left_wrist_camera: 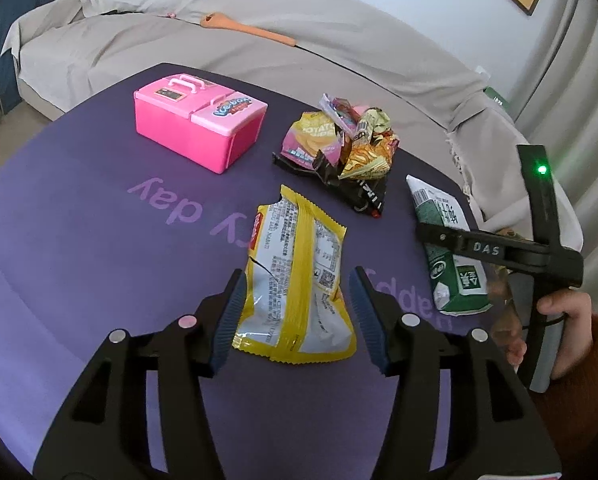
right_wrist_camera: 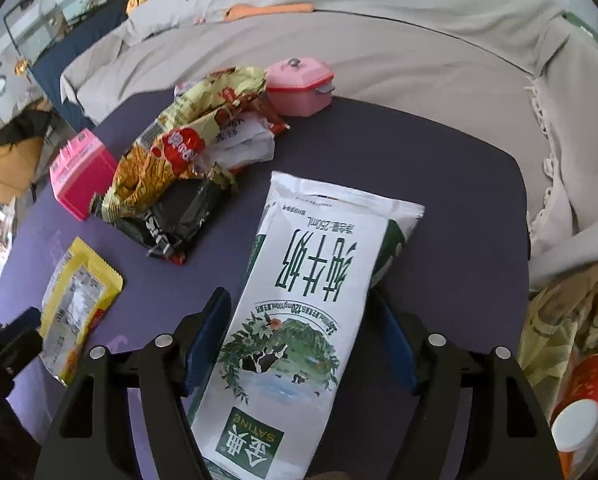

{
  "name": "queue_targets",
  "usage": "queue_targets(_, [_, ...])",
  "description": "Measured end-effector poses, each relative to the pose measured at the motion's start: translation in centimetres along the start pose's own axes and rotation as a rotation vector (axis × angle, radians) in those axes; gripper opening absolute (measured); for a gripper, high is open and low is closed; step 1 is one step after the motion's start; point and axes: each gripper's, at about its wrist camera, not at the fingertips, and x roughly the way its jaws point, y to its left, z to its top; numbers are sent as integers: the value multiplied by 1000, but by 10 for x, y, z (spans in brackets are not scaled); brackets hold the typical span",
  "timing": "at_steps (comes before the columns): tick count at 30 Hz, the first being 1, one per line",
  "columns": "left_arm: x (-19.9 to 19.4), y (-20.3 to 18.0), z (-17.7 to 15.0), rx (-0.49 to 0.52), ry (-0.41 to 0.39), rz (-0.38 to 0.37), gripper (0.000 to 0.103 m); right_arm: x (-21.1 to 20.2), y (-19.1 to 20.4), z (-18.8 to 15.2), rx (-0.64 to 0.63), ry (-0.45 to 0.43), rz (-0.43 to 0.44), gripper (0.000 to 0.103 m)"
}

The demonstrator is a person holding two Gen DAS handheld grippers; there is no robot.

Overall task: Collect trash
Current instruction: 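Grasp yellow snack bag with left tool while right tool grasps white milk package, then lift yellow snack bag in left tool while right tool carries milk package to yellow bag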

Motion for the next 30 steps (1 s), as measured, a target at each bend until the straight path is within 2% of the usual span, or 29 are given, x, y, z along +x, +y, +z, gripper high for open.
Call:
queue_targets(3, [-3, 0, 0, -3, -6, -2, 51, 3, 3, 4, -15, 22, -11, 72])
queue_targets(8, [-6, -1, 1, 7, -4, -4, 52, 5, 1, 10, -40, -31, -28, 72])
queue_targets(11, [-8, -1, 1, 17, -5, 0, 54, 2, -5, 14, -59, -31, 8, 59])
queue_targets(12, [-8, 0, 1, 18, -6, 0, 54, -3, -8, 15, -51, -43, 20, 52])
queue_targets(18, [-1, -10, 9, 38, 8, -19, 58, -67, -16, 7, -83, -178, 37, 52])
queue_targets(21, [6, -22, 13, 76, 17, 4, 58, -92, -18, 1, -109, -216, 41, 52])
queue_targets(24, [1, -27, 18, 83, 7, -16, 58, -111, -21, -3, -123, -248, 29, 52])
queue_targets(30, [-14, -33, 25, 183, -36, -28, 59, -137, -34, -11, -125, -308, 13, 52])
